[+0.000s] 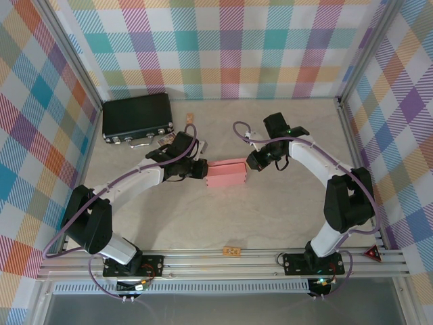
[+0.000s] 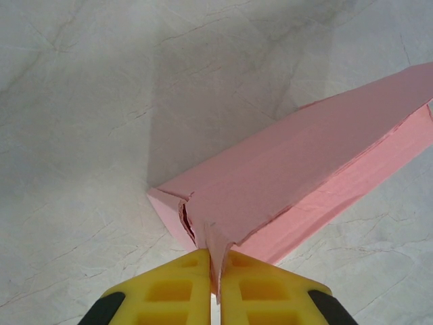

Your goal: Fold the paper box

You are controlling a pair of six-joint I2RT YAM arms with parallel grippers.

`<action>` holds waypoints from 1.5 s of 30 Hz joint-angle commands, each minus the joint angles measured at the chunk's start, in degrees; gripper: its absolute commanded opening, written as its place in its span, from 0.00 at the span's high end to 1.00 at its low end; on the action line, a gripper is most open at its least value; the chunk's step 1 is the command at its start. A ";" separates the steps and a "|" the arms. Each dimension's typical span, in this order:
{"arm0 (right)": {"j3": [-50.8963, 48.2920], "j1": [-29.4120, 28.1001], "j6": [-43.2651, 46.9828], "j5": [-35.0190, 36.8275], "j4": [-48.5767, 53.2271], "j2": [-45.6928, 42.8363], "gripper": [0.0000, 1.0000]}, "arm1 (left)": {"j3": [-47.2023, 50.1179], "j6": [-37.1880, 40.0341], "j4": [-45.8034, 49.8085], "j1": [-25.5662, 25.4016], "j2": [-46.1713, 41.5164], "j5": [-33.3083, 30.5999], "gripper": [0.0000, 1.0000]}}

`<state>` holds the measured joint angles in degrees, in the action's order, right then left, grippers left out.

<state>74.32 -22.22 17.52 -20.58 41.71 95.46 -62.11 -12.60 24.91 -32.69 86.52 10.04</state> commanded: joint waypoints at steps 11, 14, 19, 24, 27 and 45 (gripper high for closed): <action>4.25 -0.54 -1.91 -2.96 3.35 0.47 0.90 | -0.47 -0.38 -1.41 0.52 0.60 2.11 0.87; 4.46 -0.63 -2.13 -3.48 3.64 0.73 0.89 | -0.65 -0.39 -1.49 0.52 0.62 2.21 0.86; 4.30 -0.80 -2.73 -3.68 4.13 1.54 0.87 | -0.89 -0.39 -1.68 0.52 1.01 2.60 0.83; 3.93 -0.99 -3.79 -3.77 4.34 2.16 0.86 | -0.89 -0.58 -1.83 0.52 1.48 3.05 0.83; 3.82 -1.07 -4.25 -3.94 4.39 2.18 0.86 | -0.83 -0.67 -1.80 0.52 1.68 3.09 0.83; 5.04 -1.32 -6.00 -4.40 6.06 2.89 0.76 | -1.03 -0.49 -1.13 0.52 2.00 2.79 0.83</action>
<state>77.73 -22.70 12.23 -22.55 46.15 97.76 -62.13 -12.62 23.79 -32.69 87.70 11.14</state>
